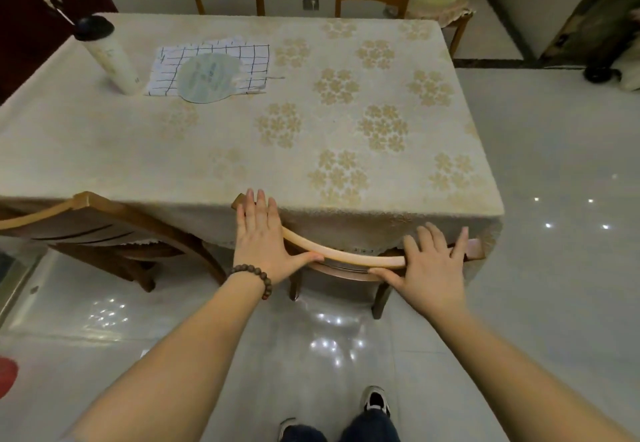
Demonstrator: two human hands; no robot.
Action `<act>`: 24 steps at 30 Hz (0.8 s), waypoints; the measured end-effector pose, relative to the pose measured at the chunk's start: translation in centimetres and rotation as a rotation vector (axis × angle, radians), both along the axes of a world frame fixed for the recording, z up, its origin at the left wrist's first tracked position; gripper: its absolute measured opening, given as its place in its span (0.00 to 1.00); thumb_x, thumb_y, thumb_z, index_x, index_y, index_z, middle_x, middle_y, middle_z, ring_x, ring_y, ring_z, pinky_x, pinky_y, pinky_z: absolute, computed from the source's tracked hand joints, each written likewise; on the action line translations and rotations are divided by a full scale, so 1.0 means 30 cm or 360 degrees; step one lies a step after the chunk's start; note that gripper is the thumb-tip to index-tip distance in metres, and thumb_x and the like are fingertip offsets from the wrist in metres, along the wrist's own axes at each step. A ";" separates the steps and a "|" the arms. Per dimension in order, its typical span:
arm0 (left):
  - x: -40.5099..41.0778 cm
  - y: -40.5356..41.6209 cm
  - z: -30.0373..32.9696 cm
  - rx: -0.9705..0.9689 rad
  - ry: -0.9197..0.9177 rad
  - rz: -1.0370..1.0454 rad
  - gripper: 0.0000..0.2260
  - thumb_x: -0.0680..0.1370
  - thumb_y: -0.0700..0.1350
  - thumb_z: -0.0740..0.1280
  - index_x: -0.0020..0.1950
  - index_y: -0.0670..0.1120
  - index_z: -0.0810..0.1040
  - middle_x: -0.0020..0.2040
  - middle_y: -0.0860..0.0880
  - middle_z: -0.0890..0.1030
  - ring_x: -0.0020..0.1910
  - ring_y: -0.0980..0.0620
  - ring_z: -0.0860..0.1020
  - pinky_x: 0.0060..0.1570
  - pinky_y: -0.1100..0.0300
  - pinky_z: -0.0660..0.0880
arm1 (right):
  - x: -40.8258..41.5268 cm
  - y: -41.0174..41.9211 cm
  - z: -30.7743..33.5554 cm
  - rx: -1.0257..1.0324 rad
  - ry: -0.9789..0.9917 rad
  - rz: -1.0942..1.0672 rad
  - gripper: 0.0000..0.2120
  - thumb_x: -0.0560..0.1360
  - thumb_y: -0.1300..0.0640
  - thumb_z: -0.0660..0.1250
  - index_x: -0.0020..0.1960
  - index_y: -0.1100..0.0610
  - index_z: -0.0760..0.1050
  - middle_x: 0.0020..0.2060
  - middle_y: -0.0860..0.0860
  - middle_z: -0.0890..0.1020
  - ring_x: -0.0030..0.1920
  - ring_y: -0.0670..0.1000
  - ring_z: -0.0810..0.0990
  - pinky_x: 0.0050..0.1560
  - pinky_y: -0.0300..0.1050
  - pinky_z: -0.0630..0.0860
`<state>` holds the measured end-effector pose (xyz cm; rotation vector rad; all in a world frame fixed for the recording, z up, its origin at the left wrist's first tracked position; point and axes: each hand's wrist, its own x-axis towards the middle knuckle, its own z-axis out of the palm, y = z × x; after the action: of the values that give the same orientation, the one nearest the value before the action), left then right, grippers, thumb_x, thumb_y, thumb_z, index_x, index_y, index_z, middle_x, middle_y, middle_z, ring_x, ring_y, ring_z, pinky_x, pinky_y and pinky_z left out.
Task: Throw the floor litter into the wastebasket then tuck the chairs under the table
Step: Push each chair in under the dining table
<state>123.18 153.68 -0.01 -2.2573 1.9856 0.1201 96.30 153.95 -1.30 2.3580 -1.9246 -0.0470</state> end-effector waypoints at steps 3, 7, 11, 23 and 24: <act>0.009 -0.002 0.002 -0.0066 -0.0063 -0.0074 0.61 0.57 0.84 0.45 0.73 0.38 0.62 0.76 0.39 0.58 0.76 0.39 0.42 0.74 0.42 0.38 | 0.019 0.065 -0.019 -0.0026 -0.0171 -0.0128 0.41 0.69 0.24 0.49 0.68 0.51 0.69 0.72 0.59 0.66 0.75 0.61 0.51 0.70 0.67 0.34; 0.012 0.005 -0.004 -0.0199 -0.0004 -0.0075 0.56 0.56 0.84 0.45 0.61 0.41 0.74 0.66 0.43 0.72 0.76 0.42 0.52 0.75 0.44 0.48 | 0.029 0.058 -0.036 0.0006 -0.0348 -0.0148 0.39 0.69 0.24 0.46 0.71 0.46 0.64 0.74 0.57 0.61 0.76 0.60 0.45 0.70 0.70 0.39; -0.040 0.019 -0.013 -0.0278 0.0129 0.0039 0.52 0.56 0.83 0.48 0.58 0.41 0.75 0.64 0.43 0.73 0.76 0.43 0.52 0.75 0.46 0.44 | -0.019 0.004 -0.037 -0.0004 -0.0340 -0.0103 0.37 0.69 0.25 0.48 0.73 0.42 0.60 0.75 0.56 0.59 0.76 0.59 0.45 0.70 0.67 0.34; -0.031 -0.030 -0.049 -0.0271 0.0182 0.0106 0.60 0.58 0.83 0.45 0.74 0.38 0.60 0.77 0.39 0.54 0.76 0.42 0.37 0.73 0.43 0.35 | -0.016 -0.108 -0.004 0.0103 -0.0159 -0.0036 0.38 0.70 0.24 0.41 0.75 0.40 0.49 0.77 0.53 0.52 0.76 0.58 0.42 0.69 0.63 0.29; -0.018 -0.031 -0.046 -0.0258 0.0176 0.0112 0.61 0.58 0.83 0.44 0.75 0.38 0.58 0.78 0.39 0.52 0.76 0.42 0.37 0.73 0.44 0.34 | -0.003 -0.110 -0.007 0.0090 -0.0170 -0.0039 0.38 0.70 0.24 0.42 0.75 0.40 0.49 0.77 0.53 0.52 0.76 0.59 0.42 0.69 0.63 0.30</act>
<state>122.65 152.76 -1.39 -2.4729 2.0384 0.0958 96.22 150.65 -1.53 2.4198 -2.0260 0.0234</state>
